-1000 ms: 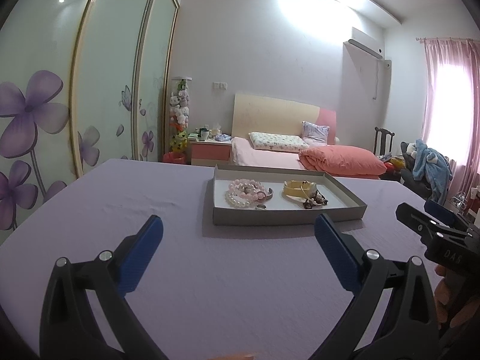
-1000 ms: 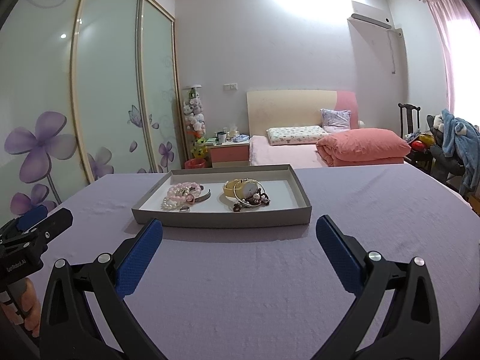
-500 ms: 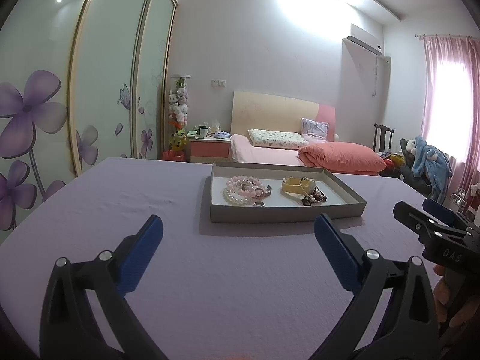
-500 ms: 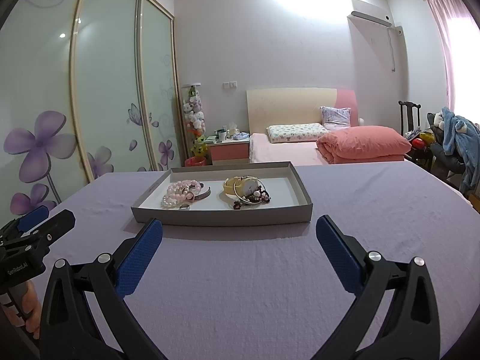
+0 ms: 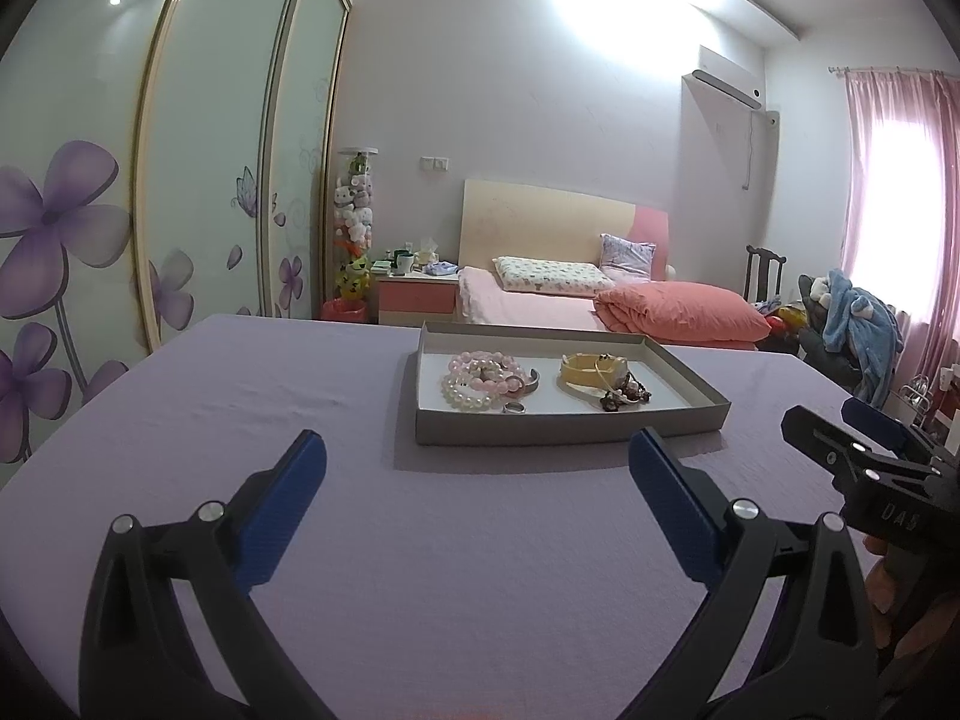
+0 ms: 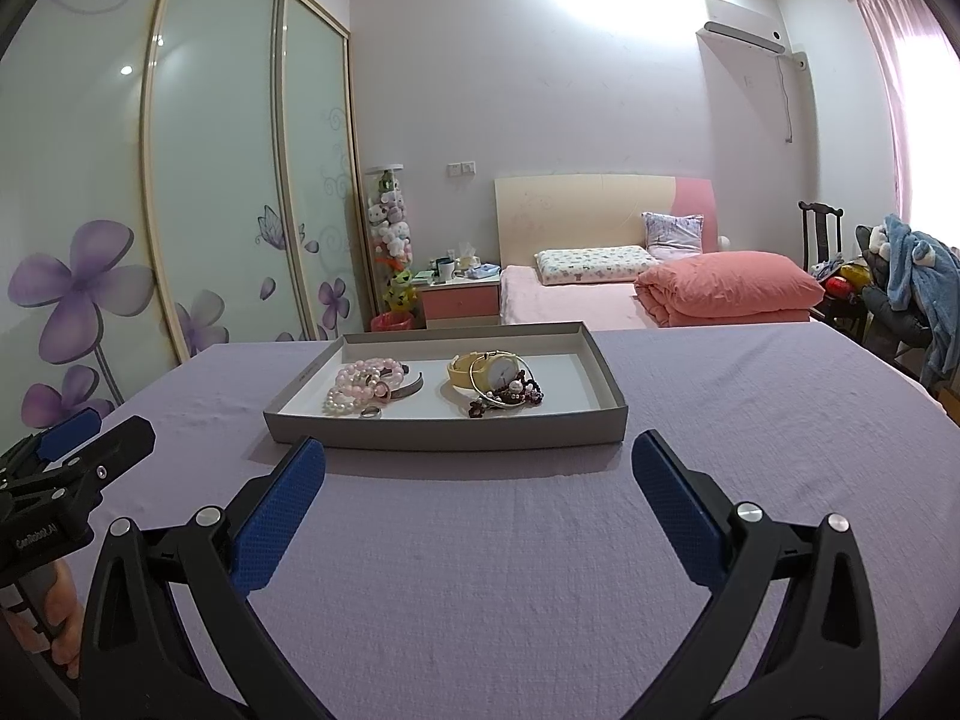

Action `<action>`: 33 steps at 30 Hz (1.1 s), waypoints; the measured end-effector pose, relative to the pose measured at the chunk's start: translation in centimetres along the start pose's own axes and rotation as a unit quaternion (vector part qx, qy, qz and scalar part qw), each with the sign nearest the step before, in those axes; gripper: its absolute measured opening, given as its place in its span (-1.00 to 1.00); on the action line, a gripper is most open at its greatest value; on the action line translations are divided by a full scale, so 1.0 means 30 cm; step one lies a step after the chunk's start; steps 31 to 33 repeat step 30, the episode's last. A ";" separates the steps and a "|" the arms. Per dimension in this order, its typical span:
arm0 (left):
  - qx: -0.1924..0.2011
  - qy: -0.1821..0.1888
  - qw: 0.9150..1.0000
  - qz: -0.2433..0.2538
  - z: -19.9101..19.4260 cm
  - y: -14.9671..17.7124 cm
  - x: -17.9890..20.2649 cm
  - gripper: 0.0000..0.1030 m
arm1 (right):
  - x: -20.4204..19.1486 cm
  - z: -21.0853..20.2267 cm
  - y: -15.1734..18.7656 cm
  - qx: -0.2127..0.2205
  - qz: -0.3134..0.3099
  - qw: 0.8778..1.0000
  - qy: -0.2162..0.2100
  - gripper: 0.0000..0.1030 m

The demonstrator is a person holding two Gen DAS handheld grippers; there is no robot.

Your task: Organize jewelry

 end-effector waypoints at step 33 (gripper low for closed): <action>0.000 0.003 1.000 0.001 0.000 -0.022 0.006 0.92 | -0.009 0.003 0.000 0.001 -0.001 1.000 -0.001 0.97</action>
Point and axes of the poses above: each gripper's, at about its wrist camera, not at the fingertips, and z roughly the way its jaws point, x to its right, y to its underside, the point moved 6 cm from there along z, roughly the way its jaws point, and after that the axes turned 13 degrees about y, right-handed, at the moved point
